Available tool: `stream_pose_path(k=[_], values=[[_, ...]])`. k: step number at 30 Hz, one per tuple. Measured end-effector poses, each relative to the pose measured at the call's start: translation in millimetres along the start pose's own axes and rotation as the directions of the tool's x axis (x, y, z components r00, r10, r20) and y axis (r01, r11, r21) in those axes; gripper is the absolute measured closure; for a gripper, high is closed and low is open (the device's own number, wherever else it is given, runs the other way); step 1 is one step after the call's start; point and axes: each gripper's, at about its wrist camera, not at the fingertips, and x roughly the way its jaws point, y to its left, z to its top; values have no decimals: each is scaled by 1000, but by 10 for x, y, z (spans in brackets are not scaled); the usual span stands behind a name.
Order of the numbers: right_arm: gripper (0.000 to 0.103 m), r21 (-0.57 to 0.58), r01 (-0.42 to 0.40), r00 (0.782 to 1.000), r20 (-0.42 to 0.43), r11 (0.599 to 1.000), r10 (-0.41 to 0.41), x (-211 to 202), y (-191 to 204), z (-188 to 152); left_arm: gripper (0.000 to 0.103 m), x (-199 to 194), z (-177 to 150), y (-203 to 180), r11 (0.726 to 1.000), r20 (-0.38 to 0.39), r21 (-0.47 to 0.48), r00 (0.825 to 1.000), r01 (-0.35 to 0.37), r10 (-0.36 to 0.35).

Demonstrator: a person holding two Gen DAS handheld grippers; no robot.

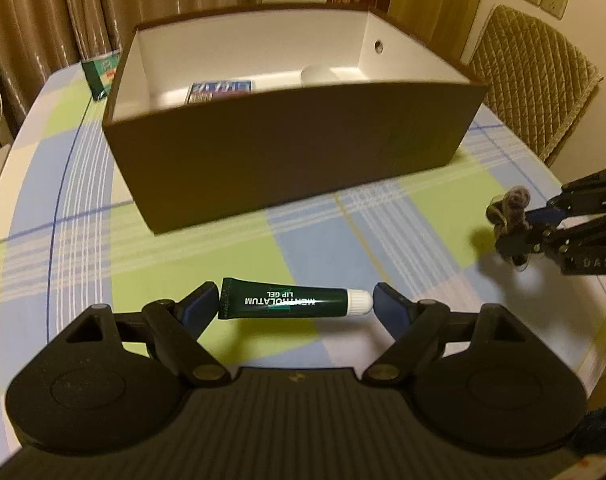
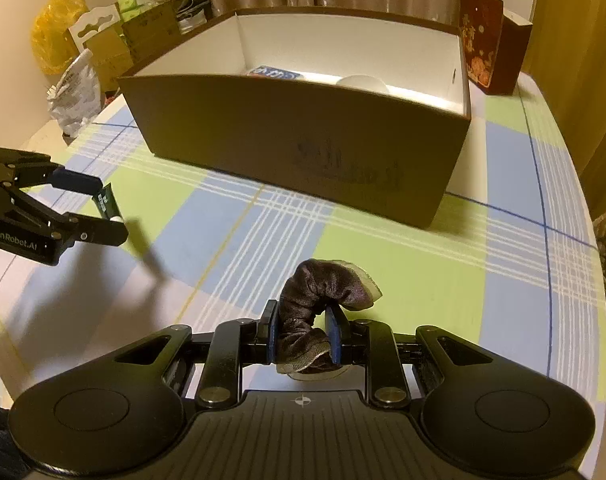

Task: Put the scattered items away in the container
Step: 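Carry the lip gel into the box with the left tool while the right tool carries the scrunchie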

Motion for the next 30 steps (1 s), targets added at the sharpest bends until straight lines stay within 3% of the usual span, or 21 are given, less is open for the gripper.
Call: stream_pose_path(k=[30], values=[[82, -37, -47, 996, 78, 998, 50, -232, -102, 522, 22, -147, 628, 12, 998, 128, 65, 992, -7, -1]])
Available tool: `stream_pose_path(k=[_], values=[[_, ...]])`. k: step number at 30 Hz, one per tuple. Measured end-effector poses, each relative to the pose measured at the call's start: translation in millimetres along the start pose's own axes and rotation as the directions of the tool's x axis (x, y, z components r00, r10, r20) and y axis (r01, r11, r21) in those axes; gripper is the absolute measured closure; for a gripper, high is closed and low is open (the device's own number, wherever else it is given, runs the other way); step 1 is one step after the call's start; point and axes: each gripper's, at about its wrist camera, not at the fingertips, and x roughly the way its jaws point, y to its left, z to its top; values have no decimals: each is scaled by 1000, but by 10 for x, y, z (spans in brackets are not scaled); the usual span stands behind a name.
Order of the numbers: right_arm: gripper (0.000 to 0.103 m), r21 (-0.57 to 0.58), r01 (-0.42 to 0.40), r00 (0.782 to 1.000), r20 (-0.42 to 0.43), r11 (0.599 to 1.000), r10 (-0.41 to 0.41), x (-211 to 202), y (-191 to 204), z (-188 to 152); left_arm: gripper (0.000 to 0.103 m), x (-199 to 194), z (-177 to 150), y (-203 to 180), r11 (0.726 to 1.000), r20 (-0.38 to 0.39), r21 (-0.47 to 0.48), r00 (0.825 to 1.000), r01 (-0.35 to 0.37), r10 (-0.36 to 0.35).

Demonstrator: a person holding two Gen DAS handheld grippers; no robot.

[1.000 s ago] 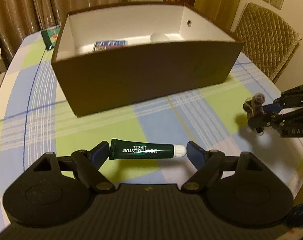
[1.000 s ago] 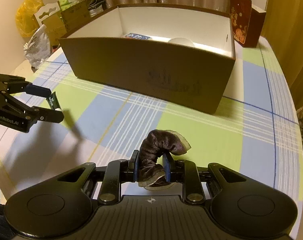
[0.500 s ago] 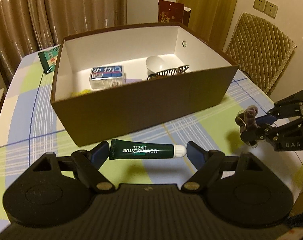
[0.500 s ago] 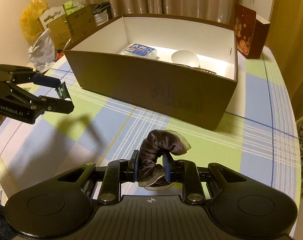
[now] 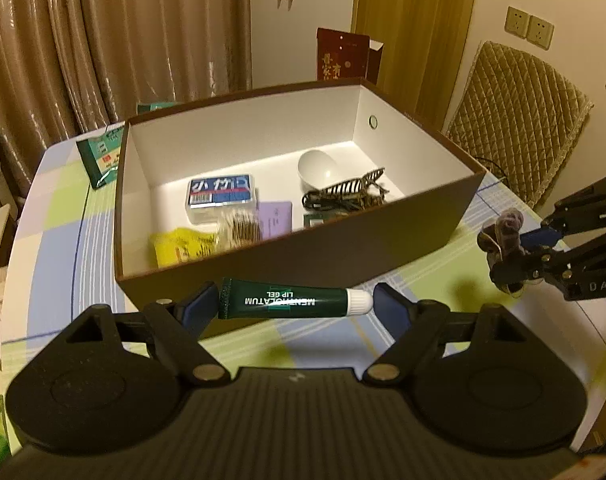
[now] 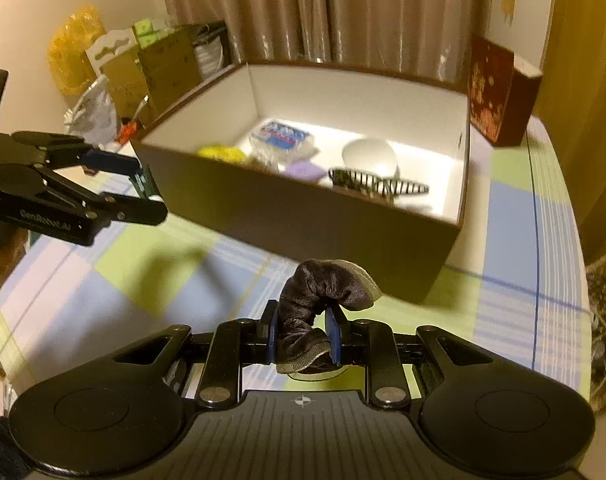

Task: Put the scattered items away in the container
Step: 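Carry the lip gel into the box with the left tool while the right tool carries the scrunchie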

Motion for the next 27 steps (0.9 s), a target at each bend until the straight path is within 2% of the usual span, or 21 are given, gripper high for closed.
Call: stream_pose_path(k=[6, 18, 27], values=[[82, -12, -26, 999, 46, 1000, 26, -50, -5, 203, 22, -9, 148, 42, 1000, 28, 12, 1000, -4, 4], [82, -57, -18, 993, 116, 998, 24, -36, -82, 640, 22, 104, 480, 137, 1000, 71, 26, 997, 4, -6], [82, -44, -2, 991, 137, 999, 8, 246, -289, 1064, 22, 372, 812, 248, 999, 79, 38, 997, 16, -19]])
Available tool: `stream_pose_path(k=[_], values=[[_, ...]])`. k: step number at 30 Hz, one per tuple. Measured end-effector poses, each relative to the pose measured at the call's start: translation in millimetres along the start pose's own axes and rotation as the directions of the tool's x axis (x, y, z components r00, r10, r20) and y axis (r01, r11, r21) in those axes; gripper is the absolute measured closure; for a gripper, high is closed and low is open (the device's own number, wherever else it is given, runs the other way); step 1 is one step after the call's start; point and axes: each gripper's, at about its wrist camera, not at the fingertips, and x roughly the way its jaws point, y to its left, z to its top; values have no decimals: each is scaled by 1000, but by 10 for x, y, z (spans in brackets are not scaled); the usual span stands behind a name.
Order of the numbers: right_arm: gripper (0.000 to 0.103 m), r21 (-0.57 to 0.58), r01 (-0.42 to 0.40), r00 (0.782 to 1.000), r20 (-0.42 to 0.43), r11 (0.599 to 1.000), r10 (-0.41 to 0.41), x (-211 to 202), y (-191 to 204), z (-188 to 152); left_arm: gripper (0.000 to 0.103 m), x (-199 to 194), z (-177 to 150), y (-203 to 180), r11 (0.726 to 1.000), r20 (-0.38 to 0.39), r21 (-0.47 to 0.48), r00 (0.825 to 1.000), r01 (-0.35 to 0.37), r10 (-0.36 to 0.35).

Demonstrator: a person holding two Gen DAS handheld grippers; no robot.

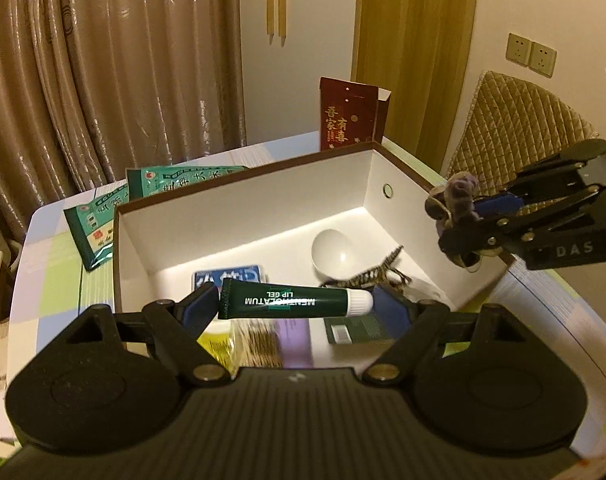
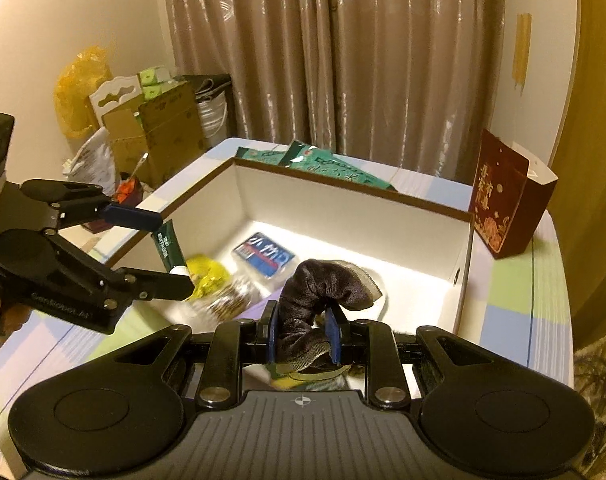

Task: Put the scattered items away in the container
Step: 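Carry the lip gel into the box with the left tool while the right tool carries the scrunchie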

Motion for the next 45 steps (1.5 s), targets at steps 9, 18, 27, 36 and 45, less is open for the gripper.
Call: stream_pose_path(k=[9, 18, 27, 36, 45], values=[[81, 12, 21, 999, -44, 1000, -21, 478, -268, 218, 22, 463, 304, 227, 1000, -43, -19, 999, 1, -2], [81, -2, 66, 992, -110, 998, -65, 971, -562, 366, 22, 1077, 507, 251, 999, -104, 51, 994, -5, 11], [81, -25, 83, 983, -164, 996, -86, 1293, -760, 396, 22, 1587, 571, 318, 1000, -161, 0, 987, -5, 5], [81, -44, 84, 979, -182, 996, -90, 1402, -824, 404, 22, 1929, 581, 315, 999, -208, -27, 978, -30, 24], [81, -52, 86, 979, -183, 995, -94, 1408, -842, 396, 14, 2006, 557, 348, 998, -237, -35, 970, -58, 48]])
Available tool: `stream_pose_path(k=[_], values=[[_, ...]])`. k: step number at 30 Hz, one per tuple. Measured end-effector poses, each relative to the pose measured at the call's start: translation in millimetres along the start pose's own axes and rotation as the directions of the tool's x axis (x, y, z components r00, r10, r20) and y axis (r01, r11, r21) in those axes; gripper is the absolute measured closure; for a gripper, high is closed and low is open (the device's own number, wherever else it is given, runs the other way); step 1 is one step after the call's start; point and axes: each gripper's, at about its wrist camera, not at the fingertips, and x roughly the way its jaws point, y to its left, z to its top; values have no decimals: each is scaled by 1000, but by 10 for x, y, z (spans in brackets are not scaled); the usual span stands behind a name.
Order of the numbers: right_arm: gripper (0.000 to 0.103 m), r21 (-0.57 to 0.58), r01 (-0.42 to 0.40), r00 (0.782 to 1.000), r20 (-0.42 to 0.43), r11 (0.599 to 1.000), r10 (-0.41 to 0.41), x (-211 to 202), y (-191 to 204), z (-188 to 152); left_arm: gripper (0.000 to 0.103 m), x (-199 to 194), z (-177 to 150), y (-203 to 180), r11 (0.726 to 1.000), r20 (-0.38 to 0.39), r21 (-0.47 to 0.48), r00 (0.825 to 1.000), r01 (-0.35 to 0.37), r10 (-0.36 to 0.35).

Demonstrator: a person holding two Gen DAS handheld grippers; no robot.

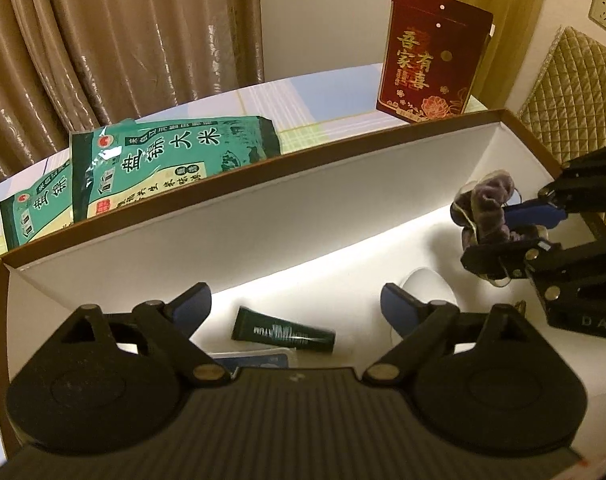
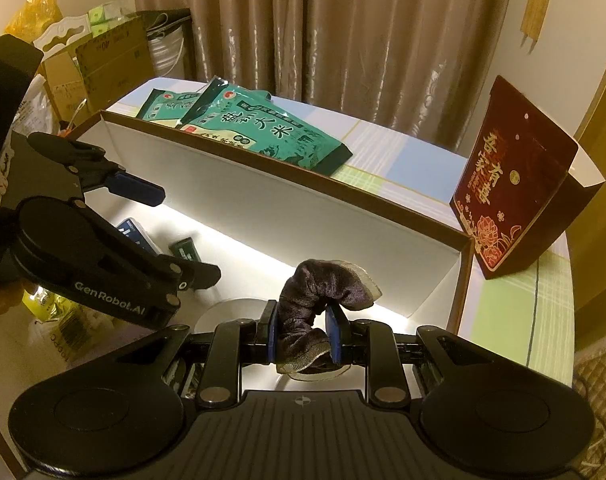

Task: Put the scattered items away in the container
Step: 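Carry the lip gel into the box with the left tool while the right tool carries the scrunchie, then open both tools to release the lip gel and scrunchie into the box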

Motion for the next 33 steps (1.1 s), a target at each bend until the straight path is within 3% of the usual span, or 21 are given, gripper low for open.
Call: stream_pose_path(k=[12, 13, 14, 16, 24, 33], values=[[79, -27, 49, 998, 33, 998, -48, 28, 36, 23, 14, -193, -10, 82, 999, 25, -38, 999, -26, 27], [69, -33, 52, 998, 36, 998, -51, 27, 46, 22, 14, -208, -15, 86, 999, 26, -41, 999, -29, 30], [53, -39, 55, 998, 41, 998, -53, 23, 57, 16, 14, -222, -19, 91, 999, 28, -44, 999, -31, 32], [36, -52, 59, 996, 69, 997, -55, -13, 78, -8, 14, -255, -23, 106, 998, 33, -56, 999, -35, 37], [16, -44, 43, 996, 86, 998, -39, -144, 123, -94, 13, -427, -35, 129, 995, 55, -93, 997, -40, 46], [7, 49, -10, 995, 104, 999, 5, -419, 168, -233, 10, -751, -159, 92, 994, 96, -99, 994, -33, 43]])
